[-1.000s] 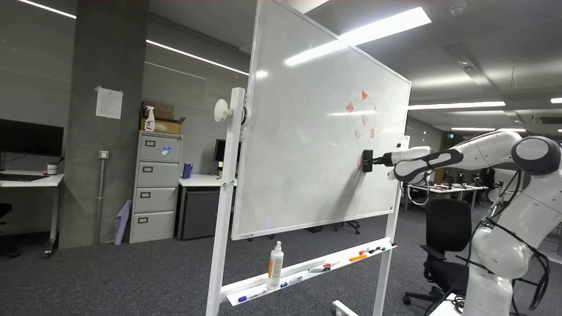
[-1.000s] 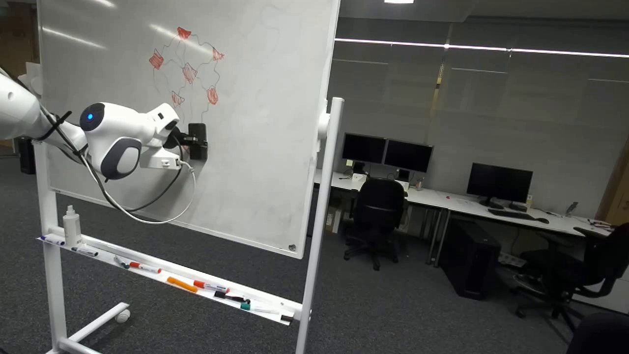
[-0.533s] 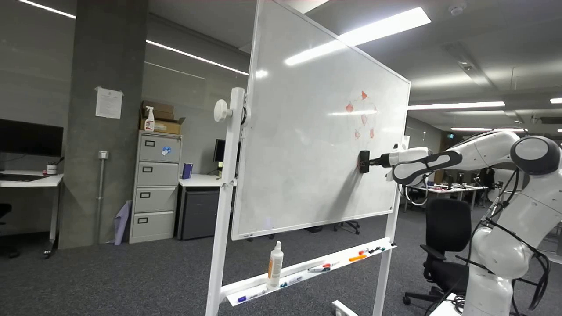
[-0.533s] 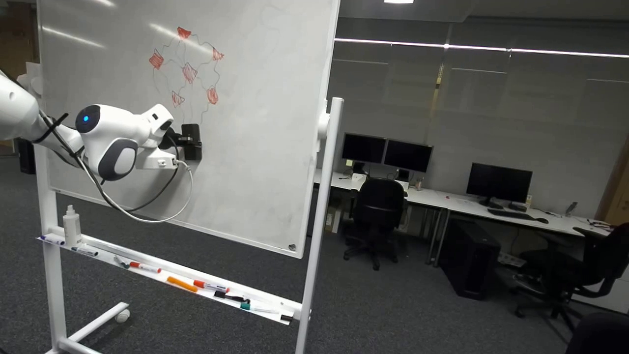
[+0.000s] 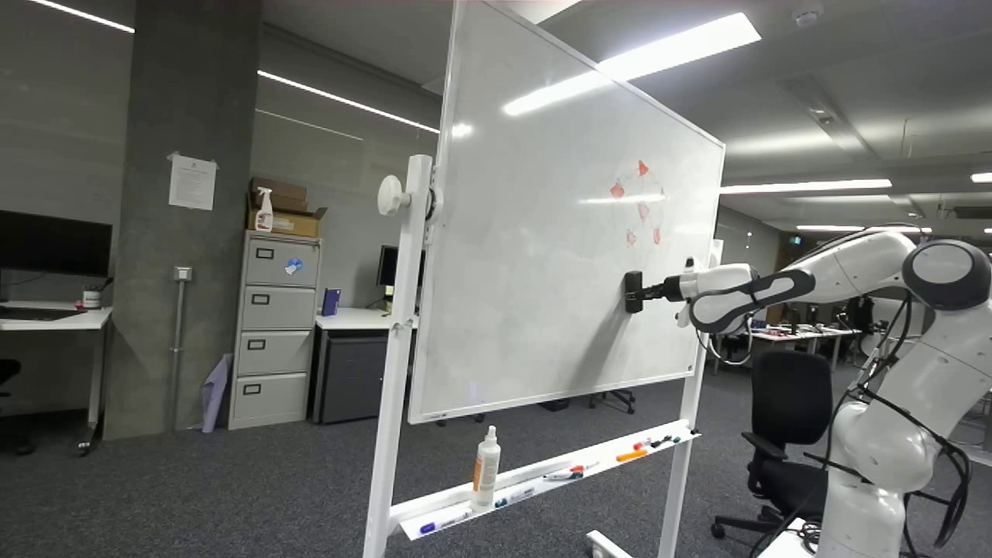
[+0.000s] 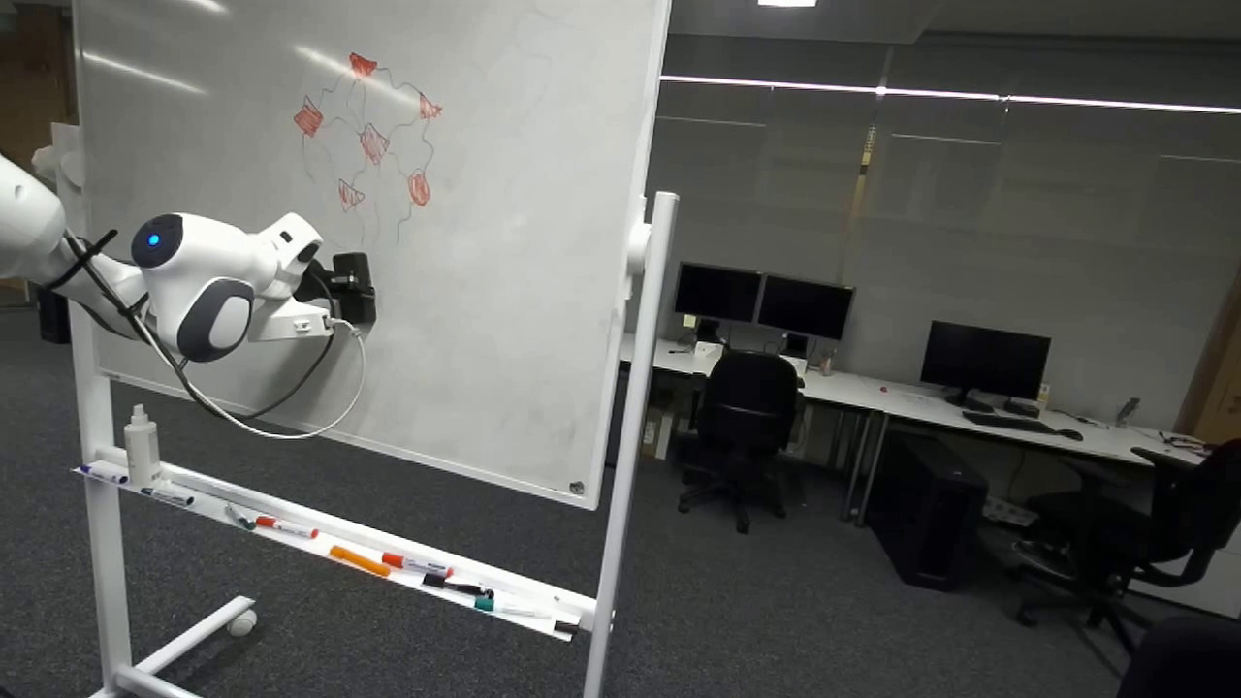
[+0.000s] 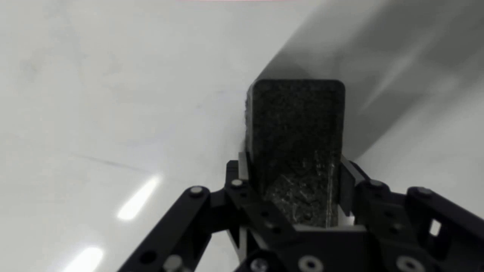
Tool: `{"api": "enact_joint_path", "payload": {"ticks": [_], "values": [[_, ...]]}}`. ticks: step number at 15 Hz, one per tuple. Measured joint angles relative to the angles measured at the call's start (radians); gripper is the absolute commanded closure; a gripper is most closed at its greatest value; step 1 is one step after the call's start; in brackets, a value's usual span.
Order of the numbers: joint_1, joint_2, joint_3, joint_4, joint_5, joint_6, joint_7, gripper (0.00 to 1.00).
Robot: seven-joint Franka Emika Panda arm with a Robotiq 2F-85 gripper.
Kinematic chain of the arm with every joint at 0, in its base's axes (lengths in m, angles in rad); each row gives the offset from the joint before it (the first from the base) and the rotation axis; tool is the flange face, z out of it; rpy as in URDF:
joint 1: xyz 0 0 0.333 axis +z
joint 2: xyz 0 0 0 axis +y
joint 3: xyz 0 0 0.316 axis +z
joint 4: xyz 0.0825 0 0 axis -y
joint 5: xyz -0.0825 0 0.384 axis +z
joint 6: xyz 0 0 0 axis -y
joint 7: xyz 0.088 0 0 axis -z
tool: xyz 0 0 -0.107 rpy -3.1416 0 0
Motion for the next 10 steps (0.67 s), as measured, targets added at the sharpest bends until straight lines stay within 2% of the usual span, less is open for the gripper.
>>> {"api": "enact_joint_path", "payload": {"ticks": [4,10], "values": [[0.013,0.01,0.026,-0.028,-0.009,0.0,-0.001,0.69],[0.015,0.014,0.031,-0.031,-0.015,0.0,-0.001,0.69]]}}
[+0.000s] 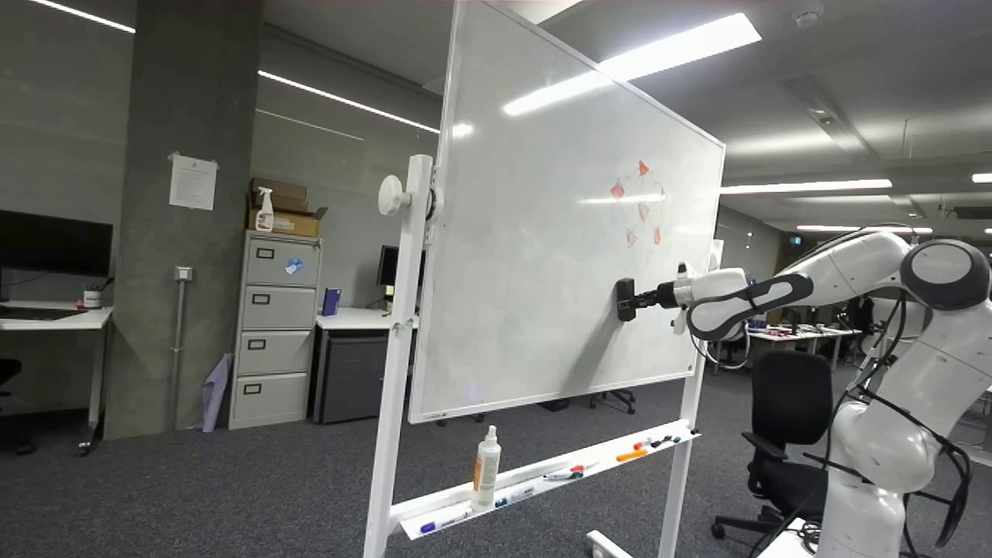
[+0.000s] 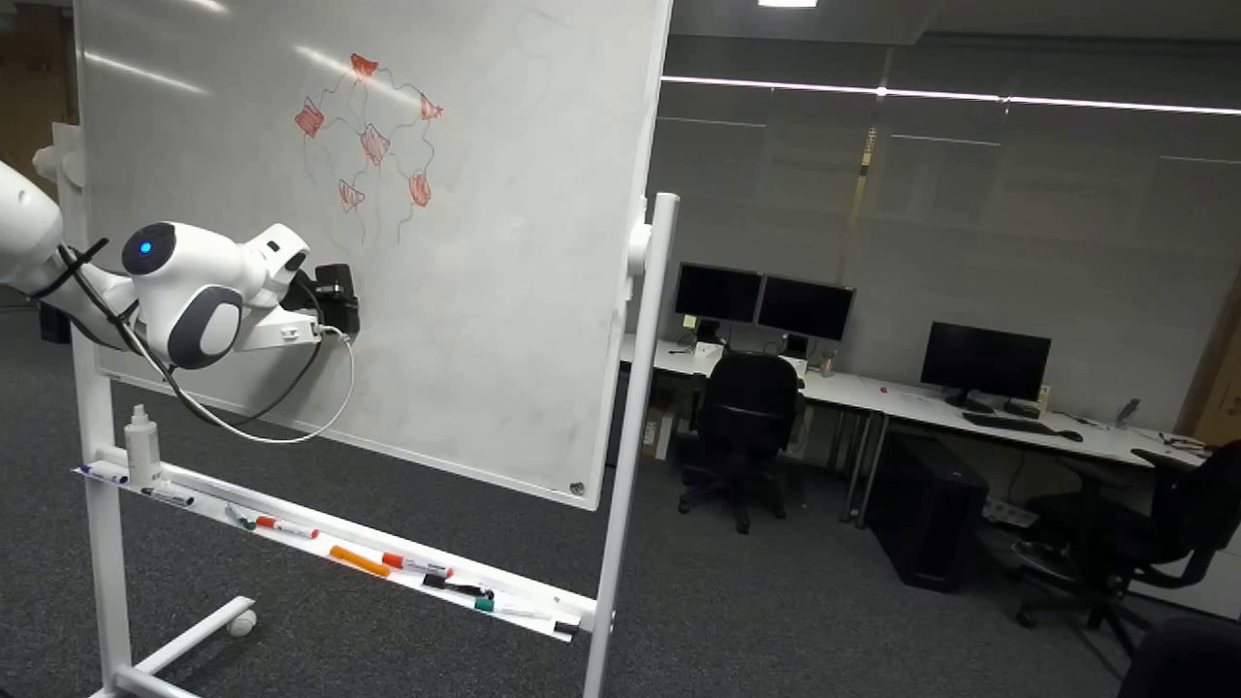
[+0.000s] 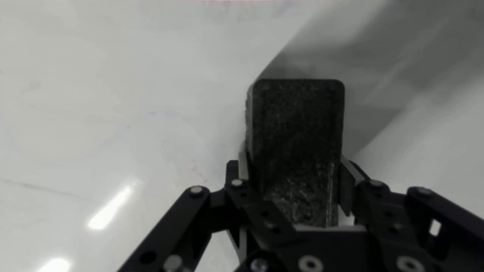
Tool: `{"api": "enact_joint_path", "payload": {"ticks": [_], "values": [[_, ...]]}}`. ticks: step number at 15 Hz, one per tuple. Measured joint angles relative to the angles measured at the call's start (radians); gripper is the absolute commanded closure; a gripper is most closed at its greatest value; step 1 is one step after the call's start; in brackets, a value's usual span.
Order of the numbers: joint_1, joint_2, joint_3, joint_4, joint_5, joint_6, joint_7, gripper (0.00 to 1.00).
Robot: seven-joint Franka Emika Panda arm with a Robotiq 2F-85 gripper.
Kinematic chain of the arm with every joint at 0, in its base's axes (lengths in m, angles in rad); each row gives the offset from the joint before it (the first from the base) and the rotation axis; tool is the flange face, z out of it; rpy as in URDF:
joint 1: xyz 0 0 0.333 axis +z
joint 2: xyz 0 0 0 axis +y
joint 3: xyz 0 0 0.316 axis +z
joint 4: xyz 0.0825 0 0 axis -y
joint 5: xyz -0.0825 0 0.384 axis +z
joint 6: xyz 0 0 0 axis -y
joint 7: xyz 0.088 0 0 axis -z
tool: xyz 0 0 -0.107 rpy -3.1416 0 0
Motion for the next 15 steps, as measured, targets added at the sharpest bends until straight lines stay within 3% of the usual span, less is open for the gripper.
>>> {"api": "enact_joint_path", "payload": {"ticks": [15], "values": [[0.001,-0.045,-0.066,0.172,0.005,-0.007,0.006,0.69]]}}
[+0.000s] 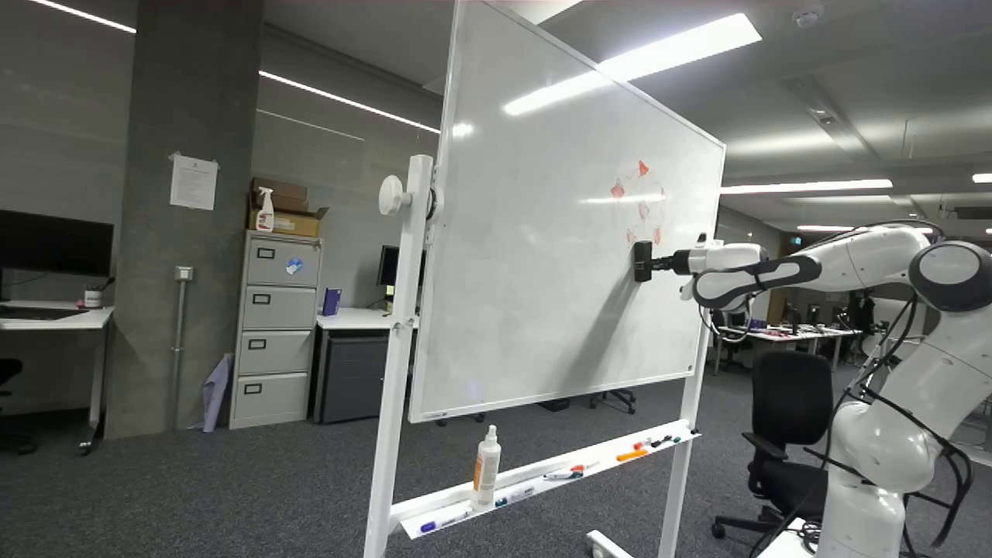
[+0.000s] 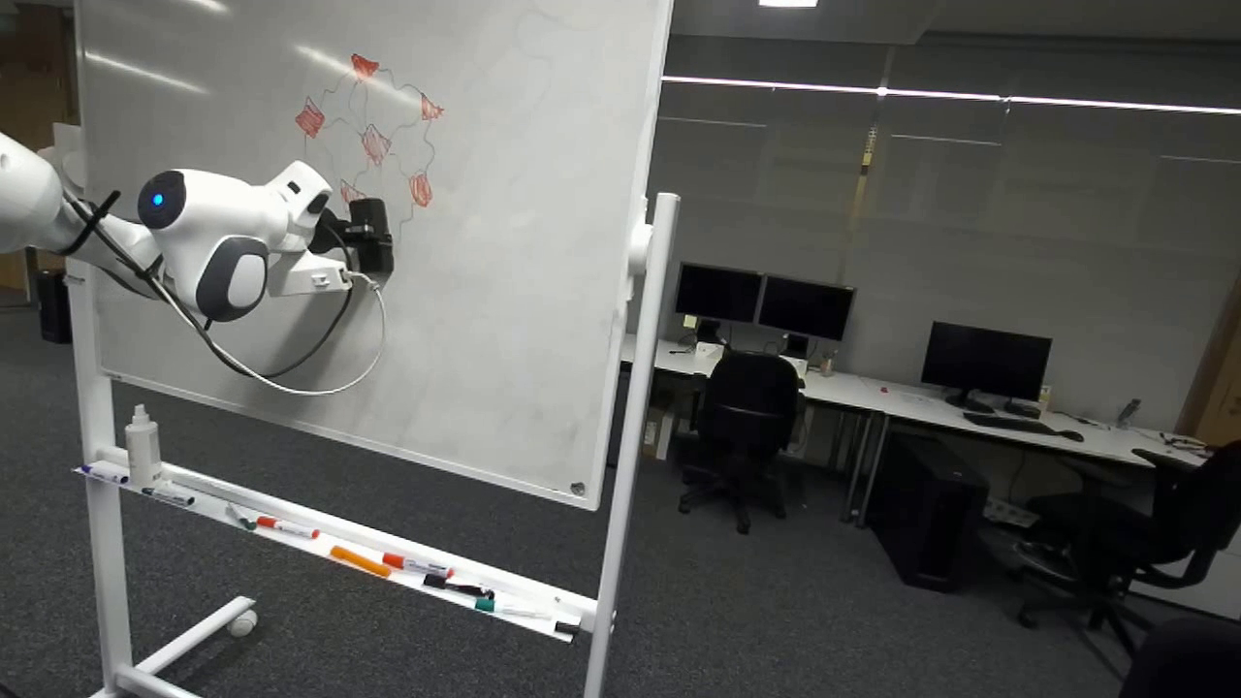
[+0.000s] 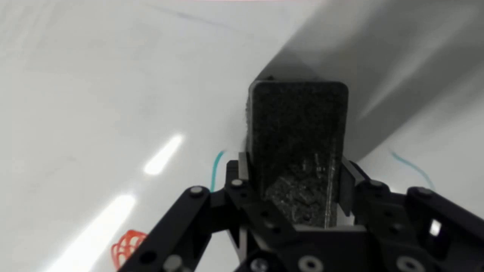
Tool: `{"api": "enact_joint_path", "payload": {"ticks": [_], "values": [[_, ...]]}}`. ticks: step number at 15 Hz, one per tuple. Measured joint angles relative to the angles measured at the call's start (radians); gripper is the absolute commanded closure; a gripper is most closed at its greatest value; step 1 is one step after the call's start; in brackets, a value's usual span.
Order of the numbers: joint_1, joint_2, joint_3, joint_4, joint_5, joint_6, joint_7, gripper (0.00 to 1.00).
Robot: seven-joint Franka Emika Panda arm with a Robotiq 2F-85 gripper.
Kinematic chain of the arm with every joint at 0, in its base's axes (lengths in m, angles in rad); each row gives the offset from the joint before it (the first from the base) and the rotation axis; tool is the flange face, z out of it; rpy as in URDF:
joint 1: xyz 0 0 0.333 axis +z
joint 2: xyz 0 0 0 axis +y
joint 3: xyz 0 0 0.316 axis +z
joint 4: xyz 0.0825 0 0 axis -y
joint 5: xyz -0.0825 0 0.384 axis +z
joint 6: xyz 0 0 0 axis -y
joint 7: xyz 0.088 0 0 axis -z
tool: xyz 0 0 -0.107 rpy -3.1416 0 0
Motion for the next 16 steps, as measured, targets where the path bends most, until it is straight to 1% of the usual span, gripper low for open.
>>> {"api": "enact_joint_path", "payload": {"ticks": [4,10,12,16], "values": [[0.002,0.001,-0.044,0.101,0.007,-0.009,0.009,0.69],[0.032,0.02,-0.123,0.281,0.014,-0.092,0.042,0.69],[0.051,0.028,-0.141,0.311,0.014,-0.113,0.048,0.69],[0.076,0.029,-0.159,0.323,0.015,-0.126,0.049,0.69]]}}
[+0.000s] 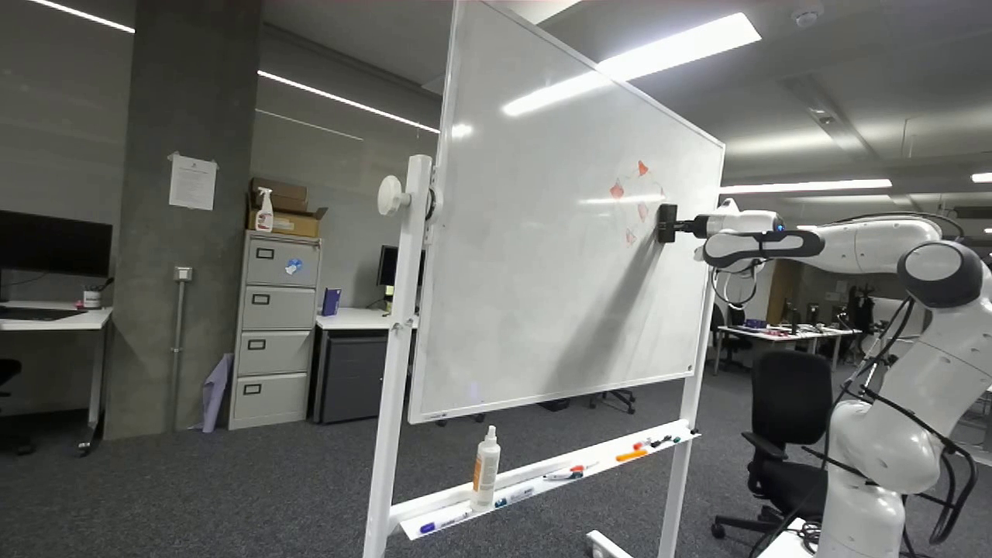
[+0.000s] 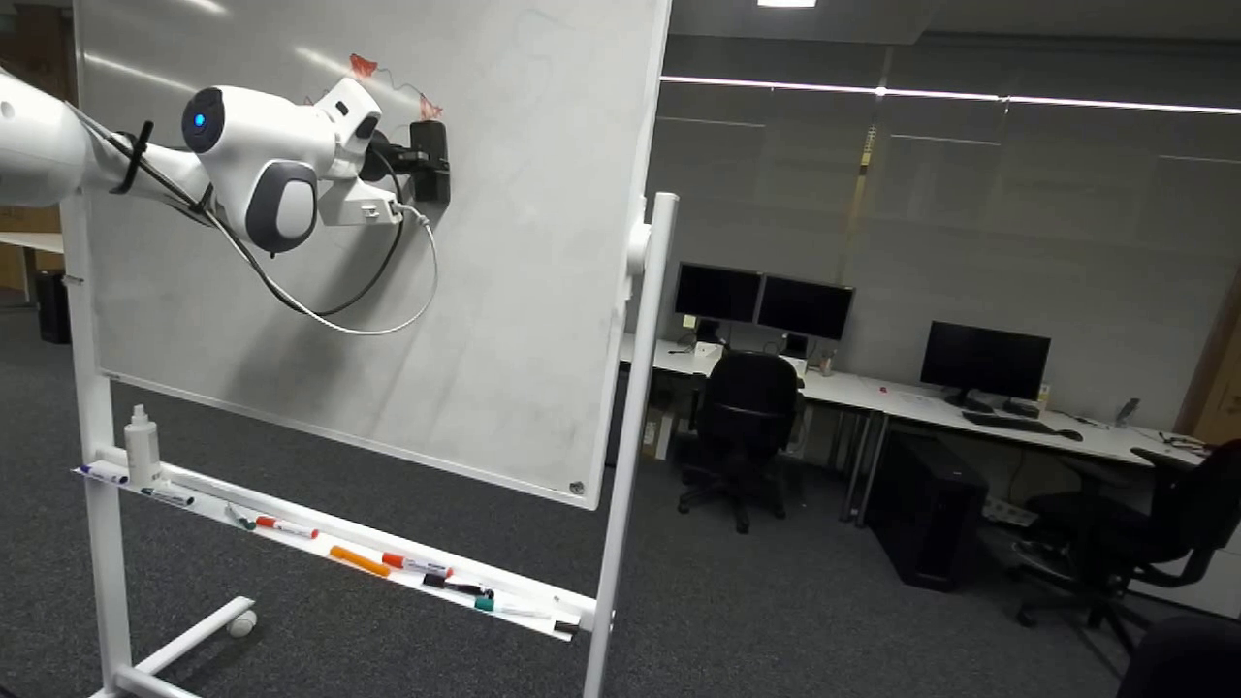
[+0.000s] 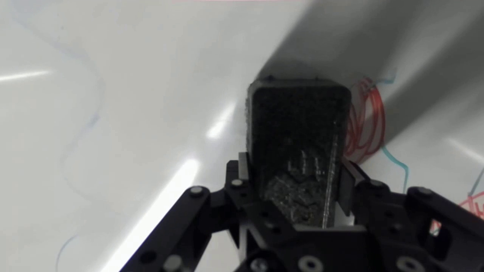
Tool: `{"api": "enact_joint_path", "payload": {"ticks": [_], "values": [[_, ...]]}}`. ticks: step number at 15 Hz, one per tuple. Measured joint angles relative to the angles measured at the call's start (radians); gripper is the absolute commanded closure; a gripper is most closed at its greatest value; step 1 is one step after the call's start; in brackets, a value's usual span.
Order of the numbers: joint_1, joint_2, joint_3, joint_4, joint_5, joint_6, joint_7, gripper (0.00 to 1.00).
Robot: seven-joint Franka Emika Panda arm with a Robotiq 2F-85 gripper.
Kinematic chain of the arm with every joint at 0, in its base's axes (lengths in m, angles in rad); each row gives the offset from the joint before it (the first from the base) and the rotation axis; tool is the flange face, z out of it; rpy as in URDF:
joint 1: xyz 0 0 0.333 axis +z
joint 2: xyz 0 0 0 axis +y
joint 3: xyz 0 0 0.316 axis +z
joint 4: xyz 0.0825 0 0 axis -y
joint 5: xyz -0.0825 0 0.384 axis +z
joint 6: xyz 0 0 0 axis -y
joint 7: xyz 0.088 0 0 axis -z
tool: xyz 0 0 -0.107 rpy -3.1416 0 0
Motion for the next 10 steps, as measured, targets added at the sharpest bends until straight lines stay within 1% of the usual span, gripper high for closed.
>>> {"api": "enact_joint_path", "payload": {"ticks": [5,10], "values": [[0.01,-0.001,0.0,0.0,0.0,0.0,0.001,0.69],[0.01,-0.006,0.037,-0.012,0.0,0.0,0.001,0.69]]}}
